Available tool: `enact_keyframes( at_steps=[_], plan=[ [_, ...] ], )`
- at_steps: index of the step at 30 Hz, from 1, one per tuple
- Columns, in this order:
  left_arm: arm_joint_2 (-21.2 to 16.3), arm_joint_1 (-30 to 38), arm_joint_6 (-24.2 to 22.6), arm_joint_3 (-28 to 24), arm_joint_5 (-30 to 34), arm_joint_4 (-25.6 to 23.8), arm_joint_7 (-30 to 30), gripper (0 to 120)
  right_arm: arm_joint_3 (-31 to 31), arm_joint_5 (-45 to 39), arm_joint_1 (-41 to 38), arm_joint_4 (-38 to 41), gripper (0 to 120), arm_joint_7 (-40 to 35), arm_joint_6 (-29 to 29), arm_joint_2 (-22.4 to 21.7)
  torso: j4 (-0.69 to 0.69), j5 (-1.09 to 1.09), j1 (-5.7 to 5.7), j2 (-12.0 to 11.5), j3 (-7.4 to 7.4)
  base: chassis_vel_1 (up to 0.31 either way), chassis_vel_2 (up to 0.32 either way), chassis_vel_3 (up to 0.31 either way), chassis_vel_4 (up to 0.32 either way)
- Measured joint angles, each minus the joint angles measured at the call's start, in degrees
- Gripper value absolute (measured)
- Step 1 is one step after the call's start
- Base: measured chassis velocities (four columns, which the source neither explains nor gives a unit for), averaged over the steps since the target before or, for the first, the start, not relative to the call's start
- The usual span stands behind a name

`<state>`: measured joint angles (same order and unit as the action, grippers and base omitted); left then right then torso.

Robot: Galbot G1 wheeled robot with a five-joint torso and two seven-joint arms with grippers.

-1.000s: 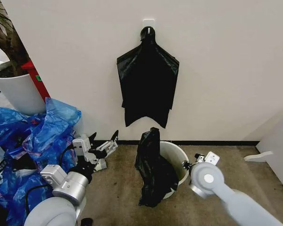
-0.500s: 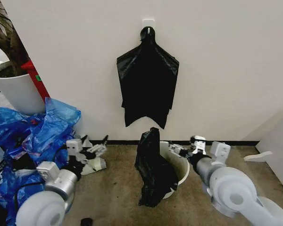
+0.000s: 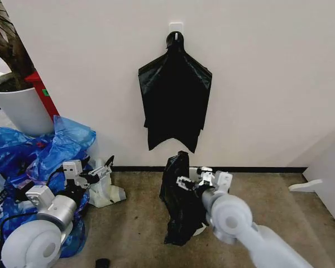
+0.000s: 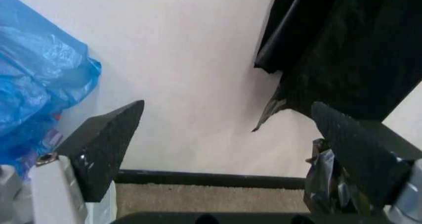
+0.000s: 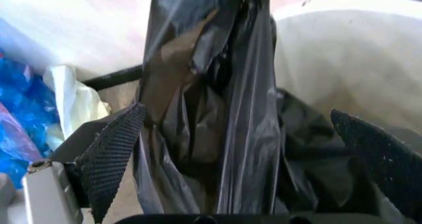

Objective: Place the garbage bag over the trash bin.

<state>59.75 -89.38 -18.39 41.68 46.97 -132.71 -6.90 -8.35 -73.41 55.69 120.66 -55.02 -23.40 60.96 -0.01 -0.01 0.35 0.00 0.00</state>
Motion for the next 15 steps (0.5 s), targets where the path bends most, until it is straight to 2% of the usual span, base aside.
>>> enact_keyframes(
  at_steps=[5,9,11,15],
  plan=[
    [-0.06,-0.12,0.1,0.1,0.35,-0.32,-0.01,100,-1.36,0.9,0.2,-0.91,96,-0.26,0.31,0.41,0.0,0.0,0.0,0.0,0.0,0.0,0.0,0.0,0.0],
    [-0.06,-0.11,0.59,-0.14,0.54,-0.55,-0.13,100,-2.77,2.71,0.51,-2.44,78,-0.22,1.33,0.93,0.0,0.0,0.0,0.0,0.0,0.0,0.0,0.0,0.0],
    [-0.09,-0.1,0.79,-0.17,0.56,-0.55,-0.28,100,-2.95,2.85,0.53,-2.58,75,-0.21,1.48,0.94,-0.01,0.0,0.0,0.0,0.0,0.0,0.0,0.0,0.0],
    [-0.3,-0.03,1.32,0.13,1.04,-0.38,-0.78,100,-3.64,3.25,0.4,-3.47,57,-0.2,2.13,1.14,0.0,0.0,0.0,0.0,0.0,0.0,0.0,0.0,0.0]
  ],
)
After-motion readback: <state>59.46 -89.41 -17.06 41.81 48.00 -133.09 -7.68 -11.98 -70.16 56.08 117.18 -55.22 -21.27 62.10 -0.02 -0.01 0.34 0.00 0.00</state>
